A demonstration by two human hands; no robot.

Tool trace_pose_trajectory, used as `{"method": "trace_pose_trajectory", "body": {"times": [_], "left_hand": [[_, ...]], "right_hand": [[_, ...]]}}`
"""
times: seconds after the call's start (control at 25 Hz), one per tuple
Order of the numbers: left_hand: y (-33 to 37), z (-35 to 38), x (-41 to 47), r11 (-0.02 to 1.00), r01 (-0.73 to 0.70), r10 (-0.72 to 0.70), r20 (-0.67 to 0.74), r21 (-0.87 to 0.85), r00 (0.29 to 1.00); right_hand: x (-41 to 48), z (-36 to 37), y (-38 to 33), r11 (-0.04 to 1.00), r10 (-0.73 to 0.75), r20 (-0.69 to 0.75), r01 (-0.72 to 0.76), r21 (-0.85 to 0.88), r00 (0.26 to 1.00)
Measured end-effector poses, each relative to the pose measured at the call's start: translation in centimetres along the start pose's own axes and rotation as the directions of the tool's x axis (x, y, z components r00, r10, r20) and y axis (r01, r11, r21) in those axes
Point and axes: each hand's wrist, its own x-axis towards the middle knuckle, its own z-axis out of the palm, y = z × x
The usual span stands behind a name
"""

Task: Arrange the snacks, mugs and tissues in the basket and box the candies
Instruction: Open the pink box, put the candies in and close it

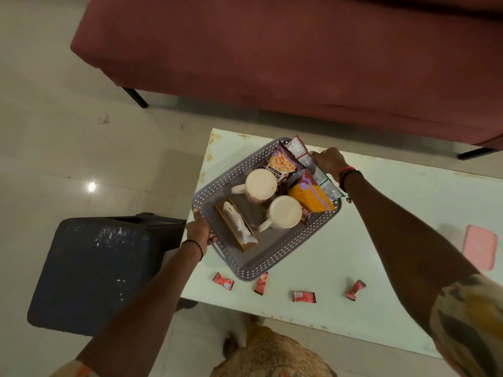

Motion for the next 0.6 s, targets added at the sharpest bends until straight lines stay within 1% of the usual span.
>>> {"method": "trace_pose_trajectory", "body": {"times": [0.12, 0.24, 0.36, 0.44, 0.6], "left_hand": [[0.2, -1.9, -2.3, 0.994, -0.09, 0.09, 0.004, 0.058, 0.996], [-0.2, -3.7, -5.5, 0.986, -0.151, 0.152, 0.001, 0.071, 0.988], [-1.2, -5.1, -9.0, 0.977, -0.2, 0.199, 0.018, 0.079, 0.98], [-2.1, -5.7, -10.8, 0.97, -0.225, 0.223, 0.033, 0.096, 0.974], [-4.6, -5.7, -14.1, 0.958, -0.269, 0.262, 0.071, 0.103, 0.962]], "right_hand": [[-3.6, -0.9, 1.5, 0.997, 0.019, 0.001, -0.019, 0.081, 1.0], [-7.4, -1.7, 3.8, 0.988, 0.045, 0.011, -0.046, 0.144, 0.999], [-11.9, -2.8, 6.1, 0.975, 0.064, 0.037, -0.07, 0.21, 0.997], [-14.4, -3.4, 7.7, 0.949, 0.082, 0.009, -0.08, 0.305, 0.997], [-19.7, -4.9, 11.9, 0.904, 0.125, 0.003, -0.115, 0.411, 0.992]]}}
